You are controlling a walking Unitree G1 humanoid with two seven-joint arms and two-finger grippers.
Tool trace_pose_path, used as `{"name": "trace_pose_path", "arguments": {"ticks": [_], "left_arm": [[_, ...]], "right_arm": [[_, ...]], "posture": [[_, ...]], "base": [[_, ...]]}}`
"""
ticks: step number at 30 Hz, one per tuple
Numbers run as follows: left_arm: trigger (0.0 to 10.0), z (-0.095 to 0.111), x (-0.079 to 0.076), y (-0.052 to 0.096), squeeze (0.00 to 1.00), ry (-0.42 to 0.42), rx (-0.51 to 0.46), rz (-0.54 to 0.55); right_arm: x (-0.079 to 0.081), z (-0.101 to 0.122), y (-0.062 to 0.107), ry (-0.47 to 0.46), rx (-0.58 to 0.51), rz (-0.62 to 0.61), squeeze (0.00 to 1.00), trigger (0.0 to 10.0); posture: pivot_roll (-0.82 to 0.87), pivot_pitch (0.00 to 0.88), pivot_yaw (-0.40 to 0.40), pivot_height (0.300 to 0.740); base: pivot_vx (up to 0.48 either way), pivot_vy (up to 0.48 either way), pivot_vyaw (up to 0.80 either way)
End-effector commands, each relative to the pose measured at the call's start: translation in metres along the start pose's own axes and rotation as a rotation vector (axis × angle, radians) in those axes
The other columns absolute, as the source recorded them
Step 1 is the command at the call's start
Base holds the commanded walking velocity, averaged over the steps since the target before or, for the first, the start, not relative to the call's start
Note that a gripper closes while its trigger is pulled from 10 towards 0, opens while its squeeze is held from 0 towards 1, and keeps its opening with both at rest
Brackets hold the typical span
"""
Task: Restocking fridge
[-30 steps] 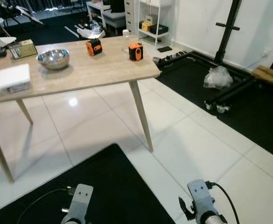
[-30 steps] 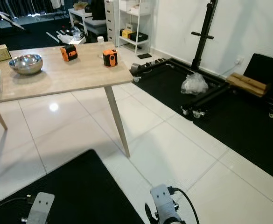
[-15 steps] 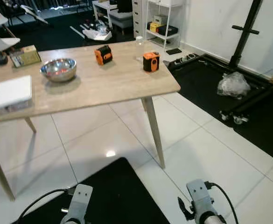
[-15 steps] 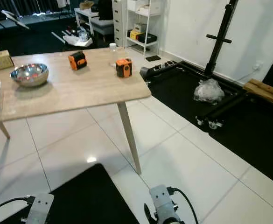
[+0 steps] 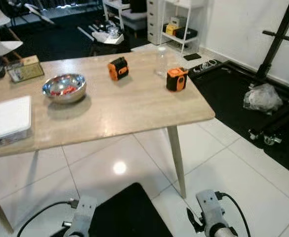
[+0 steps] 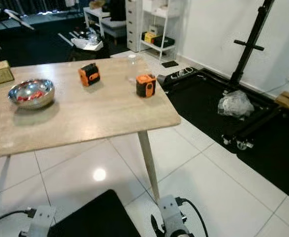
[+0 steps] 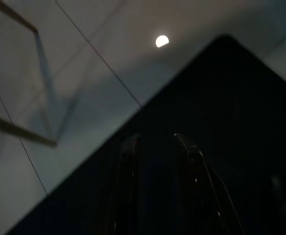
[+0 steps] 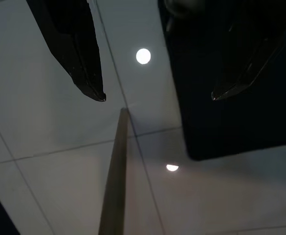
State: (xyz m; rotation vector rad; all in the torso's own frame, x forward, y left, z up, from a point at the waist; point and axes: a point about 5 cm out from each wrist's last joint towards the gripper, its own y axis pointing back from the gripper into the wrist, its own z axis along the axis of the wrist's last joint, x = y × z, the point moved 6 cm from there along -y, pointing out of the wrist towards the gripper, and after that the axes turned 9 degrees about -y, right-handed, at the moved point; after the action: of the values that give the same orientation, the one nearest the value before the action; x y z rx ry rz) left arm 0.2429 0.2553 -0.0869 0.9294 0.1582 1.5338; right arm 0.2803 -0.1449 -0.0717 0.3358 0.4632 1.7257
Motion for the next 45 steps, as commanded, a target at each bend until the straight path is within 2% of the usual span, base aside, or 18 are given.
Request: {"name": "trace_pose_path", "arguments": {"ticks": [1,6,8,14,20,32,40,42,45], "left_arm": [[10.0,-0.009,-0.001,0.003,0.05,-0.009,0.022,-0.007],[10.0,-0.008,-0.001,0.003,0.03,-0.004,0.019,-0.006],[10.0,-0.007,-0.003,0.003,0.00,-0.007,0.010,-0.010],[10.0,-0.008,-0.012,0.007,0.00,-0.062,-0.012,-0.045],[10.0,-0.008,-0.021,0.009,0.00,-0.065,-0.014,-0.071],[10.0,-0.008,-0.022,0.009,0.00,-0.074,-0.020,-0.076],[10.0,-0.002,-0.023,0.008,0.00,-0.071,-0.039,-0.085],[10.0,0.011,-0.031,0.009,0.00,-0.111,-0.100,-0.127],[10.0,0.019,-0.036,0.010,0.00,-0.142,-0.138,-0.153]], "right_arm": [[-0.002,-0.005,0.002,0.003,0.016,-0.005,0.00,10.0],[-0.003,-0.005,0.002,0.004,0.017,-0.006,0.00,10.0],[-0.003,-0.005,0.002,0.004,0.018,-0.007,0.00,10.0],[-0.004,-0.006,0.003,0.006,0.020,-0.009,0.00,10.0],[-0.005,-0.007,0.003,0.007,0.022,-0.009,0.00,10.0],[-0.004,-0.007,0.003,0.012,0.023,-0.007,0.00,10.0],[-0.003,-0.007,0.003,0.013,0.023,-0.004,0.00,10.0],[-0.003,-0.007,0.003,0.013,0.024,-0.003,0.00,10.0],[-0.002,-0.007,0.003,0.013,0.024,-0.003,0.00,10.0]], "posture": [[-0.06,0.082,0.044,0.740],[-0.06,0.082,0.043,0.740],[-0.06,0.082,0.043,0.740],[-0.06,0.083,0.045,0.740],[-0.06,0.086,0.045,0.740],[-0.06,0.084,0.045,0.740],[-0.05,0.079,0.047,0.740],[-0.05,0.078,0.049,0.740],[-0.05,0.078,0.049,0.740]], "base": [[0.480,0.000,0.00],[0.456,0.000,0.00],[0.000,0.000,0.00],[0.000,0.000,0.00],[0.000,0.000,0.00],[0.000,0.000,0.00],[0.000,0.000,0.00],[0.000,0.000,0.00],[0.000,0.000,0.00]]}}
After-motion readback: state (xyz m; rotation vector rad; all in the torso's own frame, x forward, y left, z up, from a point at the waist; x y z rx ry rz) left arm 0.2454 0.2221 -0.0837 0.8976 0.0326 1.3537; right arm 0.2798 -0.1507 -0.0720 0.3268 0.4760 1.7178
